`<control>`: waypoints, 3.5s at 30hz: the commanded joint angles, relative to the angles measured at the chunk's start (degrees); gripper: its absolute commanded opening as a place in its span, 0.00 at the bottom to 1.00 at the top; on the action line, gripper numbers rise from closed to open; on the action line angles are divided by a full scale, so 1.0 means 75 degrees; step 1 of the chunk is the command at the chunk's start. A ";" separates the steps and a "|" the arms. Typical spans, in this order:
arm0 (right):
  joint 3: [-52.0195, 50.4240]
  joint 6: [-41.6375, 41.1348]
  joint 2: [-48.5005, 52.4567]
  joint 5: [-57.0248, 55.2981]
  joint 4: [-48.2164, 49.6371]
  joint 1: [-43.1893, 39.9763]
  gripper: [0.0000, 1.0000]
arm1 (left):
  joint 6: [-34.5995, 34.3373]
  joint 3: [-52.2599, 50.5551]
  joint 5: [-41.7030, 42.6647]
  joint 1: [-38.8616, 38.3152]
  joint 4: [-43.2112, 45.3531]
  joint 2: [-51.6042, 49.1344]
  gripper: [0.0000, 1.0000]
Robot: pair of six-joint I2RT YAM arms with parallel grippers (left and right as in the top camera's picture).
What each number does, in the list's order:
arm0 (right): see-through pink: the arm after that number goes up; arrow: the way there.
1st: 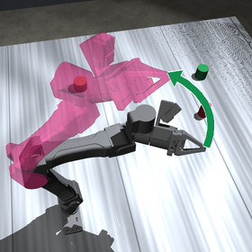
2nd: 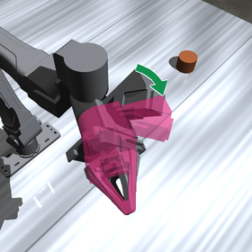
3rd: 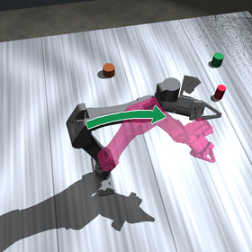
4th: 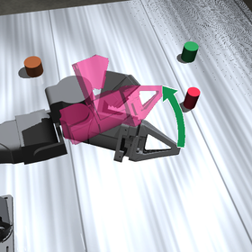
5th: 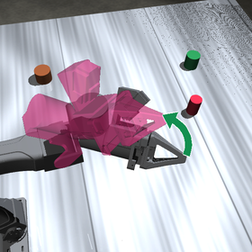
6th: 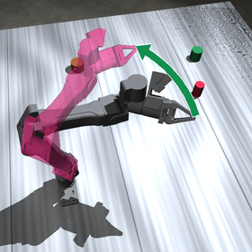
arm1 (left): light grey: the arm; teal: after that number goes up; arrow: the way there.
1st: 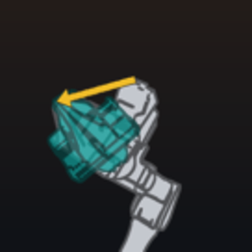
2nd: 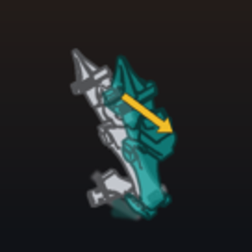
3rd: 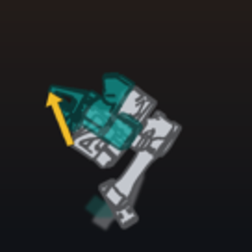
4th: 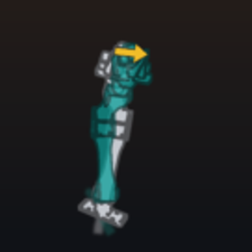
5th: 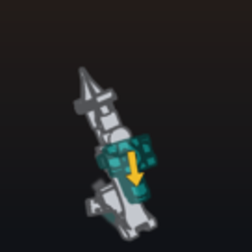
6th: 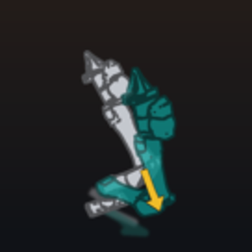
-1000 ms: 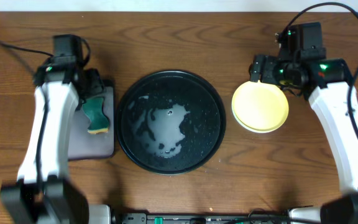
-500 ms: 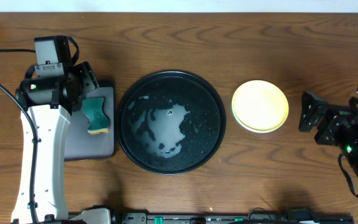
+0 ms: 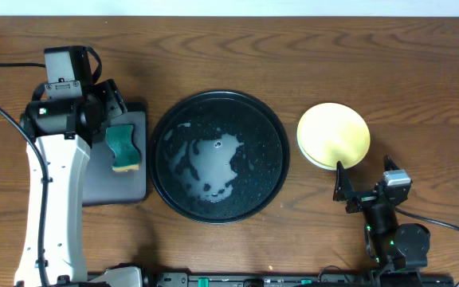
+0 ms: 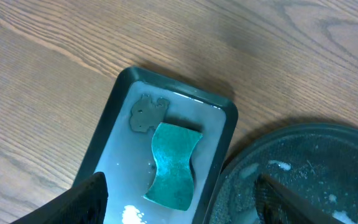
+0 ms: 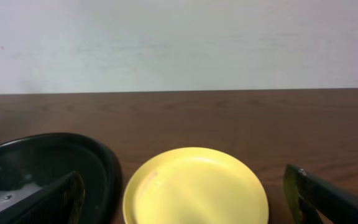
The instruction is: Clean dirty plates on tray and stack at the side
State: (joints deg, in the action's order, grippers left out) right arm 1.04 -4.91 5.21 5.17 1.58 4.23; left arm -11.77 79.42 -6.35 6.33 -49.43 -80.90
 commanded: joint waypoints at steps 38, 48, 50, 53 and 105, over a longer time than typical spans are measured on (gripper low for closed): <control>-0.0096 0.0093 -0.0595 -0.0539 -0.0775 -0.0058 0.99 | 0.2139 -0.9687 0.1341 -0.0041 0.7245 0.8480 0.76; -0.0096 0.0093 -0.0595 -0.0542 -0.0778 -0.0058 0.99 | 0.2308 -1.0558 0.1008 -0.0166 0.6000 1.0451 0.76; -0.0096 0.0096 -0.0595 -0.0539 -0.0778 -0.0058 0.99 | 0.2314 -1.0558 0.0889 -0.0219 0.6027 1.0701 0.76; -0.0096 0.0093 -0.0595 -0.0539 -0.0778 -0.0058 0.99 | 0.2308 -1.0558 0.0883 -0.0227 0.6047 1.0777 0.76; -0.0096 0.0093 -0.0595 -0.0539 -0.0775 -0.0058 0.99 | 0.2308 -1.0558 0.0883 -0.0227 0.6047 1.0506 0.76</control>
State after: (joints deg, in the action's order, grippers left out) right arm 0.40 -4.91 1.02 1.45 -4.01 4.19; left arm 4.78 0.75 2.59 4.80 -1.30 -2.09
